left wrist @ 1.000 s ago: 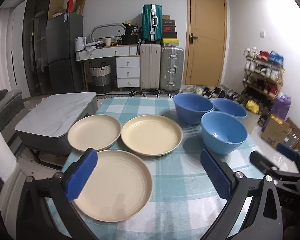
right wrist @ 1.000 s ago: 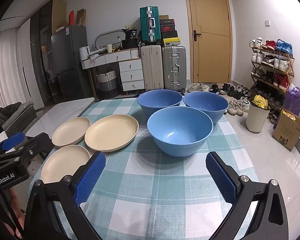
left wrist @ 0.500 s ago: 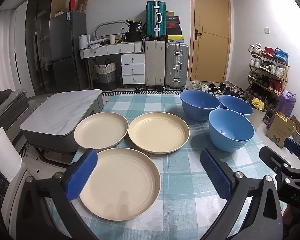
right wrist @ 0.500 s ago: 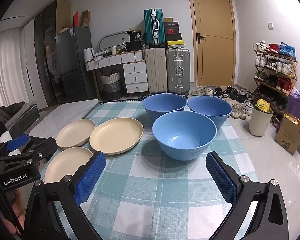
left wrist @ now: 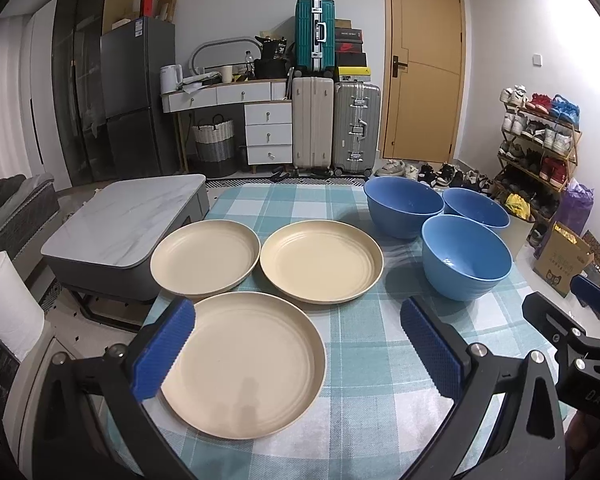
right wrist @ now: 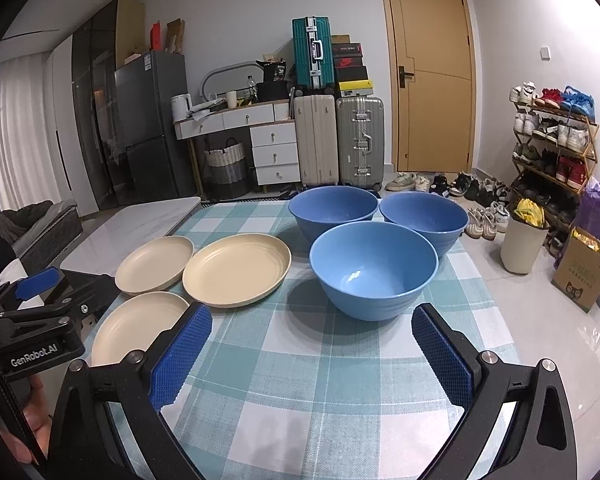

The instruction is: Organize plates and bowls

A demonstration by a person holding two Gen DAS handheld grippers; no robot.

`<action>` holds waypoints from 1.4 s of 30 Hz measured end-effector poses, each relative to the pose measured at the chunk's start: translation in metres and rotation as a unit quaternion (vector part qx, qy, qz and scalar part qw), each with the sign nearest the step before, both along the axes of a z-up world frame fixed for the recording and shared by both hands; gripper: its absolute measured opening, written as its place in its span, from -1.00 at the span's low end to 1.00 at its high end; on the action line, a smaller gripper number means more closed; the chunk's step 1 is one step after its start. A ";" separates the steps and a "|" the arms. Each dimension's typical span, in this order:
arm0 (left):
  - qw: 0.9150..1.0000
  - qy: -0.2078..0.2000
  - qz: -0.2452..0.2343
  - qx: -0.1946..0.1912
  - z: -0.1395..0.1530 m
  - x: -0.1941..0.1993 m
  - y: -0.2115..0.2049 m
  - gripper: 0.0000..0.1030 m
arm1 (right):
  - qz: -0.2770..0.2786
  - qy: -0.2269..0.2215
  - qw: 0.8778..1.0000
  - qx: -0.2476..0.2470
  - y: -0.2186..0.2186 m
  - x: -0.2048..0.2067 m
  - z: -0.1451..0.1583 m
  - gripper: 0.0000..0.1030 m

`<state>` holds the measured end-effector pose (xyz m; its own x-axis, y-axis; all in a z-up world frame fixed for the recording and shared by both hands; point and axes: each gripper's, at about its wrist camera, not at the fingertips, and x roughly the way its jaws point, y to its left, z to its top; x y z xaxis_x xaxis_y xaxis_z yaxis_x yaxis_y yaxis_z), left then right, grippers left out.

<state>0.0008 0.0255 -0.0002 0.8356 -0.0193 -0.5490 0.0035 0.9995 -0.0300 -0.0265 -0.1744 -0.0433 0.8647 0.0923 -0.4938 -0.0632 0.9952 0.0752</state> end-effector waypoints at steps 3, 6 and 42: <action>1.000 -0.001 0.003 0.003 0.000 0.000 0.002 1.00 | -0.002 0.004 1.000 -0.004 0.002 0.002 0.000 0.98; 1.000 0.000 0.004 0.003 0.000 0.000 0.002 1.00 | -0.004 0.009 1.000 0.001 0.000 0.003 -0.001 0.98; 1.000 0.019 0.014 -0.005 0.004 0.004 0.014 1.00 | 0.008 0.003 1.000 0.000 0.014 0.001 0.005 0.98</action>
